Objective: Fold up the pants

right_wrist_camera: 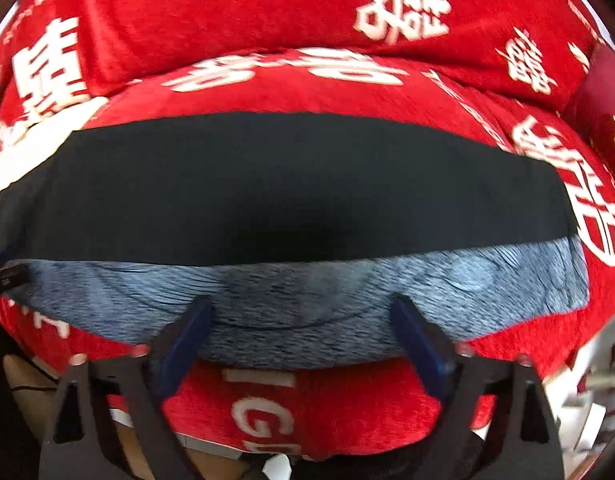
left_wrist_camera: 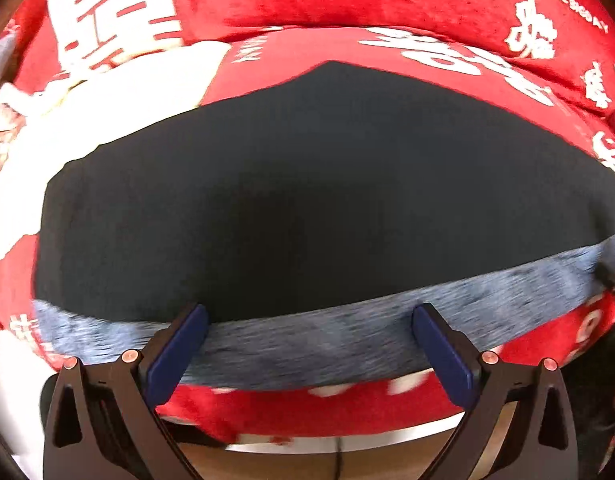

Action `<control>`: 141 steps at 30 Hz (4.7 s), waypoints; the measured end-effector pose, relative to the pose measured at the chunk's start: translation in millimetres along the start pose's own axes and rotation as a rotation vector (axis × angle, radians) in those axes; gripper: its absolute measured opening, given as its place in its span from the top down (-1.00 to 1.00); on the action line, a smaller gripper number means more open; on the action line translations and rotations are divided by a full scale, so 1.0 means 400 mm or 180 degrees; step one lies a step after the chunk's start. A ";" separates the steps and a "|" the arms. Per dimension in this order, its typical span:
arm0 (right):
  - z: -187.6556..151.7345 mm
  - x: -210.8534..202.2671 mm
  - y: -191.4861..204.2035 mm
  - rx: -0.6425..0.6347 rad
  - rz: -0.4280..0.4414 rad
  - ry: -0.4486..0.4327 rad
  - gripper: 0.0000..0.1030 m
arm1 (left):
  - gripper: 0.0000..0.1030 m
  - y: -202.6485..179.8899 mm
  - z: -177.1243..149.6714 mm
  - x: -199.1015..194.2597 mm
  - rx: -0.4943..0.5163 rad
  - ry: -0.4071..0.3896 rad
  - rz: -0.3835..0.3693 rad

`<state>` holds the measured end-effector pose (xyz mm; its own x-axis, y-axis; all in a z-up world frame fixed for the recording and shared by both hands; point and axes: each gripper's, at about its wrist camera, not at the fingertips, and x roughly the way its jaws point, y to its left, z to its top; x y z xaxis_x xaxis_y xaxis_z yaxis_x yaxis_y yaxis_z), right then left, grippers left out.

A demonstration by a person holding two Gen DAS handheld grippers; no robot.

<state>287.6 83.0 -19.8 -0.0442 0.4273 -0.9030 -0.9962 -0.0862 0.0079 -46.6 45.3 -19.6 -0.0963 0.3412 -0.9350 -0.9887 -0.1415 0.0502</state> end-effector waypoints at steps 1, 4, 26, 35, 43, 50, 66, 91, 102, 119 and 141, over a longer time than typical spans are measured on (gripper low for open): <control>0.005 0.006 -0.009 0.0066 0.0039 0.0035 -1.00 | -0.99 0.025 -0.010 0.005 -0.0015 0.0014 0.0042; 0.021 0.009 -0.004 0.0064 -0.0029 0.0038 -1.00 | -0.99 0.093 -0.032 0.008 -0.0157 0.0035 0.0062; 0.227 0.036 0.409 -0.0142 -0.0246 -0.0568 -0.99 | -0.99 0.026 0.256 0.038 -0.0671 -0.0289 0.0712; 0.251 0.113 0.425 -0.0150 -0.0441 -0.0421 -0.99 | -0.99 0.016 0.308 0.094 -0.0360 -0.0324 0.1427; 0.252 0.088 0.177 0.0040 -0.0835 -0.0474 -1.00 | -0.99 0.193 0.282 0.092 -0.0599 -0.0215 0.1672; 0.235 0.064 -0.098 0.0401 -0.1247 -0.0386 -1.00 | -0.99 0.323 0.234 0.098 -0.0768 -0.0129 0.1859; -0.110 -0.101 -0.441 0.1753 0.0232 -0.0490 -1.00 | -1.00 0.085 0.120 -0.022 -0.0574 0.0220 0.0238; -0.046 -0.004 -0.411 0.1360 0.1202 -0.0707 -0.77 | -1.00 -0.583 0.163 0.037 0.0455 0.0307 -0.0257; -0.089 -0.014 -0.408 0.1254 0.1273 -0.0632 -0.77 | -1.00 -0.612 0.184 0.043 0.0412 0.0224 -0.0248; -0.018 0.013 -0.430 0.1312 0.1469 -0.0831 -0.90 | -1.00 -0.618 0.198 0.045 0.0329 0.0260 -0.0268; 0.034 0.009 -0.426 0.1277 0.1063 -0.0702 0.38 | -1.00 -0.749 0.204 0.047 0.0635 0.0120 -0.0159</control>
<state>456.3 111.5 -18.6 -0.3335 0.6171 -0.7128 -0.8738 0.0815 0.4794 238.4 169.8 -23.6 -0.0459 0.3077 -0.9504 -0.9957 0.0628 0.0685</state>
